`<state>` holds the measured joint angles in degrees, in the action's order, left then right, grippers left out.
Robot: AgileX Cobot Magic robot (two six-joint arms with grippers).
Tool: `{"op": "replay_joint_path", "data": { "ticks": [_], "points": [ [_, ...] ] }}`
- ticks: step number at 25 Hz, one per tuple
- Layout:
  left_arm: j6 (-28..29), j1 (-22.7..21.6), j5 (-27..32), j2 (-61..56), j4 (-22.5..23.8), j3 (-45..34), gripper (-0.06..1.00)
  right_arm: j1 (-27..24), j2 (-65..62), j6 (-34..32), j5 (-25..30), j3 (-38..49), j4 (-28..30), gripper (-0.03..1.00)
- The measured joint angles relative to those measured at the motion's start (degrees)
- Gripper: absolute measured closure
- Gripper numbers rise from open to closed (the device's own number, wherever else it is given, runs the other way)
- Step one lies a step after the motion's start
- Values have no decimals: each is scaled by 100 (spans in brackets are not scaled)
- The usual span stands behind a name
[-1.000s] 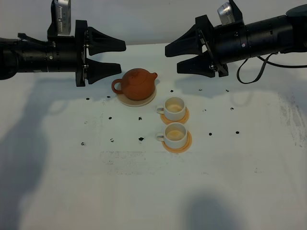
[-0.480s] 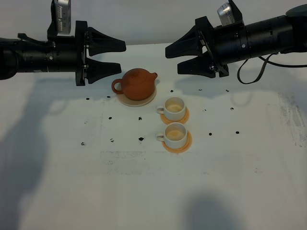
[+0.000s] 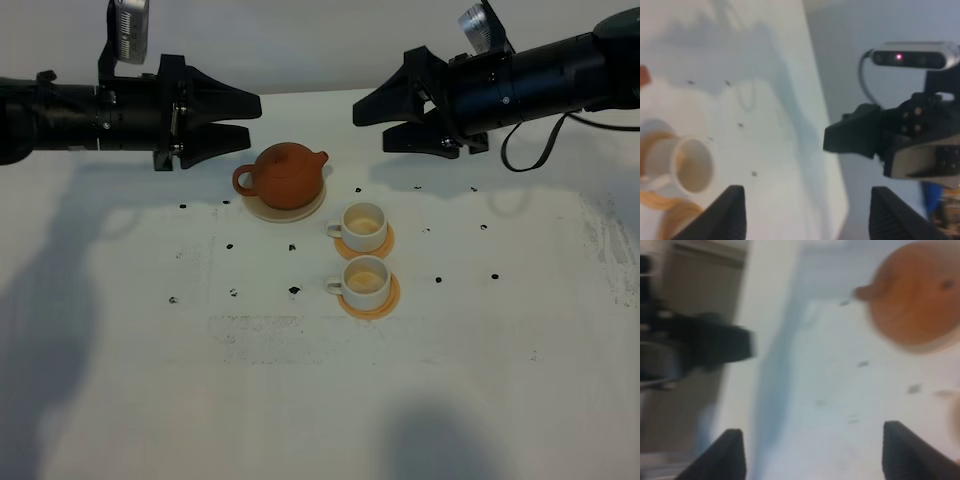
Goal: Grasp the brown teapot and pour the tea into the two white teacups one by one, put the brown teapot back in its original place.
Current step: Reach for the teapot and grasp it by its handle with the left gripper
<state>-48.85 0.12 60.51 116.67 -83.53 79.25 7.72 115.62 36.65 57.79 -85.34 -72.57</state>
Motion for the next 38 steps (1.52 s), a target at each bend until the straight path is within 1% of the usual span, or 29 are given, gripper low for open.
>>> {"op": "replay_joint_path", "data": {
  "ticks": [3,6,9,13,15,18,22,25,28,31,35,38],
  "points": [
    [-171,0,-382,-274,349,0,43,0,0,-76,-299,-220,580,38],
    [-237,0,-884,-589,879,0,43,0,0,-209,-470,-443,1156,38],
    [-243,0,-1254,-858,1442,0,43,0,0,-425,-563,-664,1829,38],
    [-243,62,-1686,-1133,2212,0,43,0,-5,-1061,-762,-871,3080,40],
    [-237,126,-1790,-1188,2570,0,43,0,-9,-1456,-786,-936,3835,42],
    [-154,202,-1960,-1200,3094,0,43,0,-84,-1892,-780,-972,4796,44],
    [127,215,-2229,-1200,3813,0,43,0,-519,-2314,-727,-976,5792,44],
    [188,215,-2261,-1200,4199,0,43,0,-990,-2561,-541,-983,6242,44],
    [188,215,-2266,-1200,4322,0,43,0,-1381,-2733,-245,-983,6517,44],
    [188,222,-2272,-1200,4551,0,43,0,-1679,-2885,106,-983,6757,44],
    [206,222,-2310,-1200,4932,0,43,0,-1998,-2962,665,-983,6939,44],
    [230,222,-2337,-1200,4994,0,43,0,-2237,-2973,975,-983,6939,44]
  ]
}}
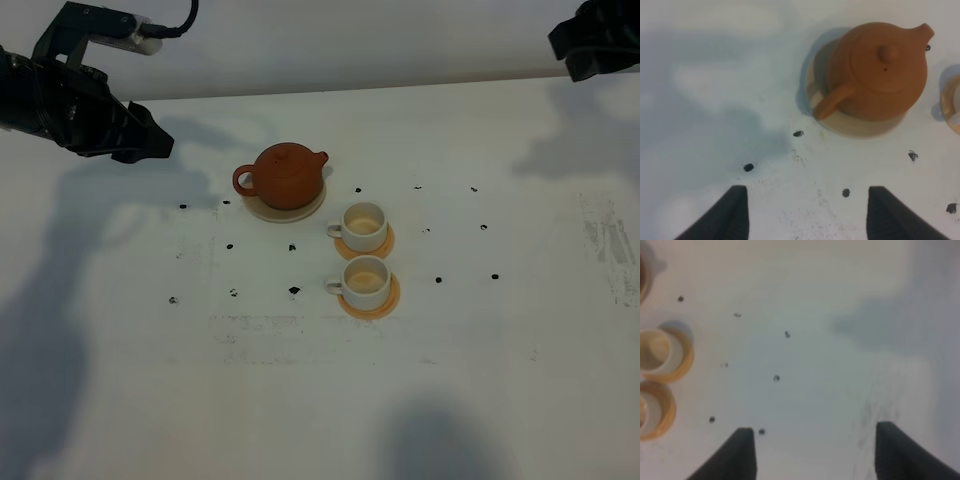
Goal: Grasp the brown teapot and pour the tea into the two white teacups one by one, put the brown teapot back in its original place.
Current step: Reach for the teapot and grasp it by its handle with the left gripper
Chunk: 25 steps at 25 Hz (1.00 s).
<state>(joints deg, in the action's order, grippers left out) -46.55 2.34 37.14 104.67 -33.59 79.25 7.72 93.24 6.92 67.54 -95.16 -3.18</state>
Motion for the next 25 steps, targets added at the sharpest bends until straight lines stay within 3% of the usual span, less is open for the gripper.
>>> {"op": "replay_joint_path", "data": {
  "ticks": [7,18,25],
  "points": [
    [12,0,-75,0,38,0,43,0,-870,-6,204,253,7,44],
    [22,0,-119,0,328,0,43,0,-3376,-98,-860,2903,241,44],
    [5,100,-140,0,461,0,43,0,-5344,-227,-1167,4119,278,45]
  ]
}}
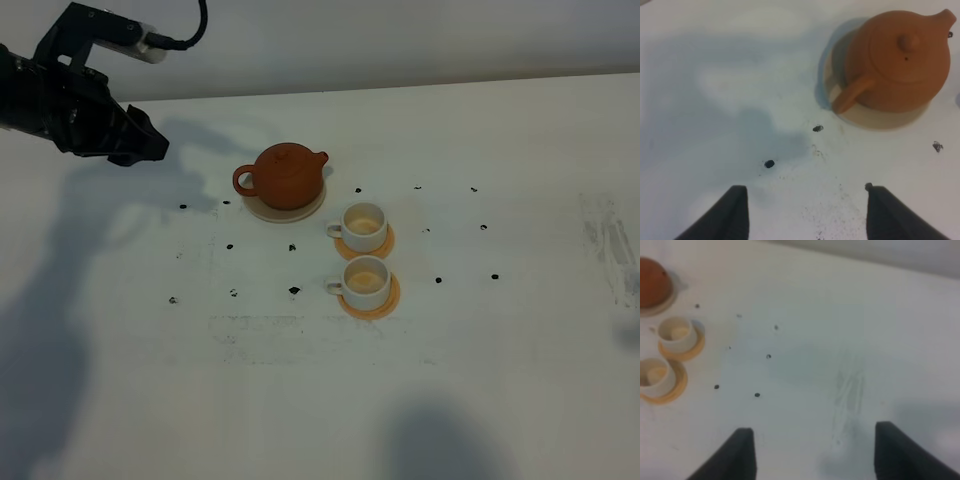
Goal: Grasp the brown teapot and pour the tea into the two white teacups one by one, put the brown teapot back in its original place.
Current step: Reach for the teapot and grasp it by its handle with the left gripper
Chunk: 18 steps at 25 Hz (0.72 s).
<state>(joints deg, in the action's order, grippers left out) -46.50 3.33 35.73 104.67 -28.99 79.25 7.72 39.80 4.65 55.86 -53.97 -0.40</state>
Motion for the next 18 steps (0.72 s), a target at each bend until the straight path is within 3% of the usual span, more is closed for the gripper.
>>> {"op": "replay_joint_path", "data": {
  "ticks": [8,18],
  "points": [
    [-20,45,-19,0,564,0,43,0,-1572,-274,-18,694,40,45],
    [-47,45,-150,80,591,0,43,0,-2171,-412,228,1639,-62,45]
  ]
}}
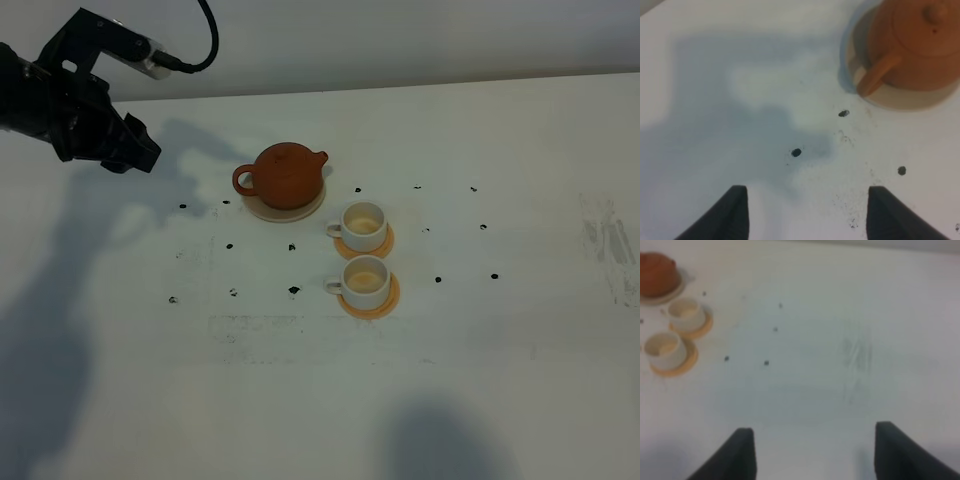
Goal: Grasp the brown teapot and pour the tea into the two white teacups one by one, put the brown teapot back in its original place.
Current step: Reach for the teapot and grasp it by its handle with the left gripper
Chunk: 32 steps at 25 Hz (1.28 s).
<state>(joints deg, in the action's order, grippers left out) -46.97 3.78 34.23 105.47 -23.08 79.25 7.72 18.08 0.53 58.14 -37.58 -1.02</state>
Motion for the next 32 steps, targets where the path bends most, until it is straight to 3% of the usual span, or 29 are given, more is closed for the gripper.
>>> {"op": "replay_joint_path", "data": {
  "ticks": [15,32],
  "points": [
    [-382,0,-528,220,127,0,43,0,-1815,190,101,698,-102,45],
    [-387,0,-768,436,133,0,43,-8,-1845,147,313,938,-87,45]
  ]
}}
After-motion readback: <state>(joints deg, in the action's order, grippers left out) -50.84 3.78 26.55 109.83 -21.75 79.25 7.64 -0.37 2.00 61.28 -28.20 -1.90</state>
